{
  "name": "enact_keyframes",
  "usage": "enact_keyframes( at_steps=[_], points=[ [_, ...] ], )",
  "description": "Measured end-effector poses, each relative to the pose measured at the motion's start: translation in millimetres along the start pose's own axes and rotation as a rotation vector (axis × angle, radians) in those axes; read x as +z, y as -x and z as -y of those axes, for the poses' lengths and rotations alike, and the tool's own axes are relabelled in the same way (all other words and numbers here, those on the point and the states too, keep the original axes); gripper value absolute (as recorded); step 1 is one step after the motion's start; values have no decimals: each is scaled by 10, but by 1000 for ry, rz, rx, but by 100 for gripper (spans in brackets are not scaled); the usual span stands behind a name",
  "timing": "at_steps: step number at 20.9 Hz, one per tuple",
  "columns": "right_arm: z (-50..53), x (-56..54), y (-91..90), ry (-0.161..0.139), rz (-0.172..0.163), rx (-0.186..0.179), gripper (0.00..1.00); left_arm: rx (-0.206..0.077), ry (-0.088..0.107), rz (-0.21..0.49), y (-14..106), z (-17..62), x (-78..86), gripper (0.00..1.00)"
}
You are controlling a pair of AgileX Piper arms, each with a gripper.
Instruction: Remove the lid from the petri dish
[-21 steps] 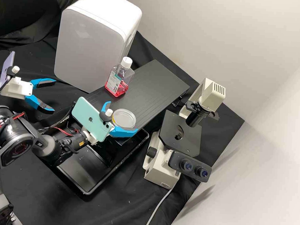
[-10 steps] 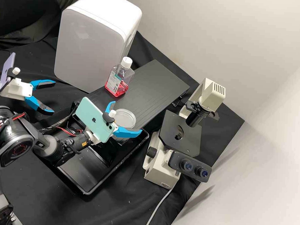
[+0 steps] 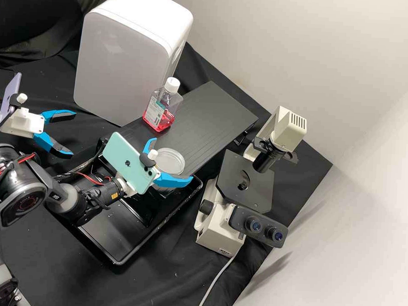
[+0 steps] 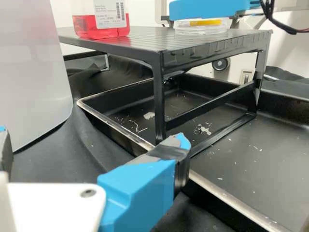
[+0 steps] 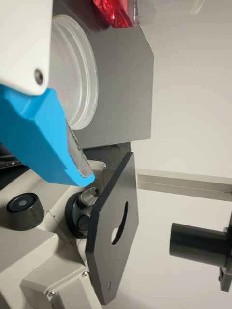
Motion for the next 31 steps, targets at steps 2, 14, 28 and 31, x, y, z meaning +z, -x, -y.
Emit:
enact_keyframes(
  at_steps=[2, 14, 28, 31],
  points=[
    [17, 16, -6, 0, 6, -6, 100, 0, 0, 0, 0, 0, 0, 100],
    [32, 30, -10, 0, 11, -11, 100, 0, 0, 0, 0, 0, 0, 100],
    [14, 22, -28, 0, 7, -4, 0, 0, -16, 0, 0, 0, 0, 100],
    [14, 22, -28, 0, 7, -4, 0, 0, -16, 0, 0, 0, 0, 100]
  ],
)
